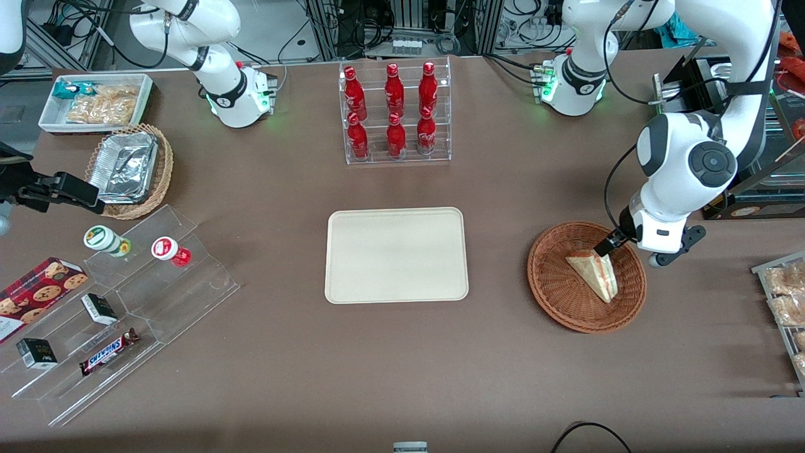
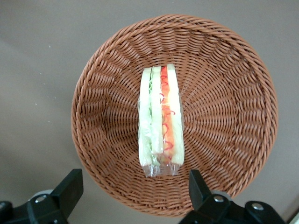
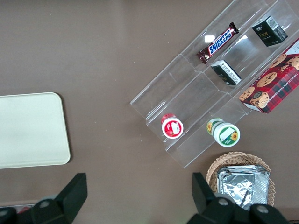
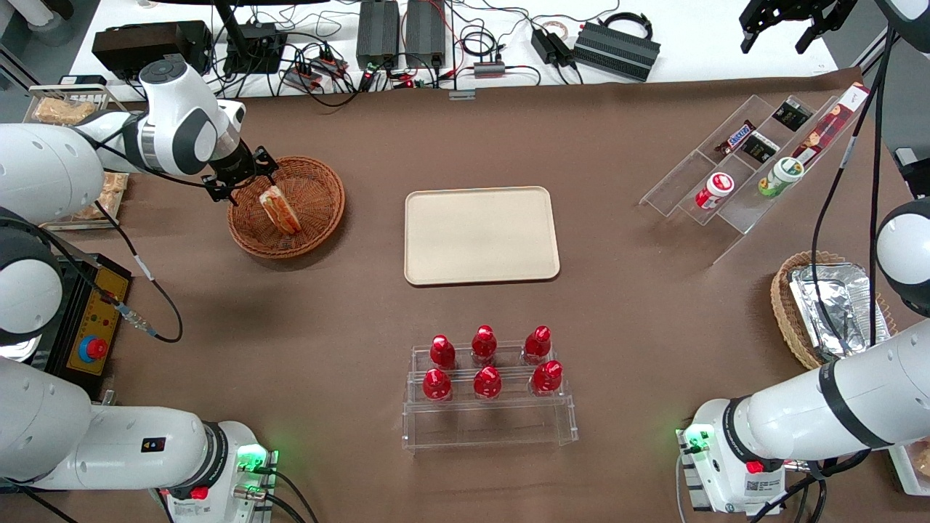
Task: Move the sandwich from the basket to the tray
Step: 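Move the left gripper down over the wrapped sandwich in the wicker basket, then close the left gripper on the sandwich and lift it from the basket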
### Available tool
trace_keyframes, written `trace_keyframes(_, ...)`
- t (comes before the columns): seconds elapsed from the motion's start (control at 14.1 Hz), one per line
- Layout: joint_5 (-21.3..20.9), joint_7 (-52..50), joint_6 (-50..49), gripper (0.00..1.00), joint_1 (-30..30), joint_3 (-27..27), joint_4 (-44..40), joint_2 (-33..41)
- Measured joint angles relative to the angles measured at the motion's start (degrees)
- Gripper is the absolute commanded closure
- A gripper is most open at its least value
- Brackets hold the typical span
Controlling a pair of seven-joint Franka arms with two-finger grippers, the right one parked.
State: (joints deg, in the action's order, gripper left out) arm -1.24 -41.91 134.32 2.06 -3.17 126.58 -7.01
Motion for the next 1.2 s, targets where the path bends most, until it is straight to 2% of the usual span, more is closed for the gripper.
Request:
trace_keyframes(0.57,0.42,-4.62,8.9,0.01,0.06,-0.18,0.03,-7.12)
trace_keyframes(0.64,0.43,-4.75,9.72,0.15,0.06,-0.19,0.03,-7.79)
trace_keyframes(0.71,0.44,-4.84,10.15,0.43,0.06,-0.19,0.02,-8.35)
trace_keyframes(0.85,0.46,-5.23,10.22,0.83,0.06,-0.19,0.01,-9.05)
trace_keyframes(0.99,0.46,-5.48,10.22,0.89,0.08,-0.22,-0.24,-9.18)
trace_keyframes(1.2,0.46,-5.49,8.86,0.9,0.27,-0.43,-1.39,-9.11)
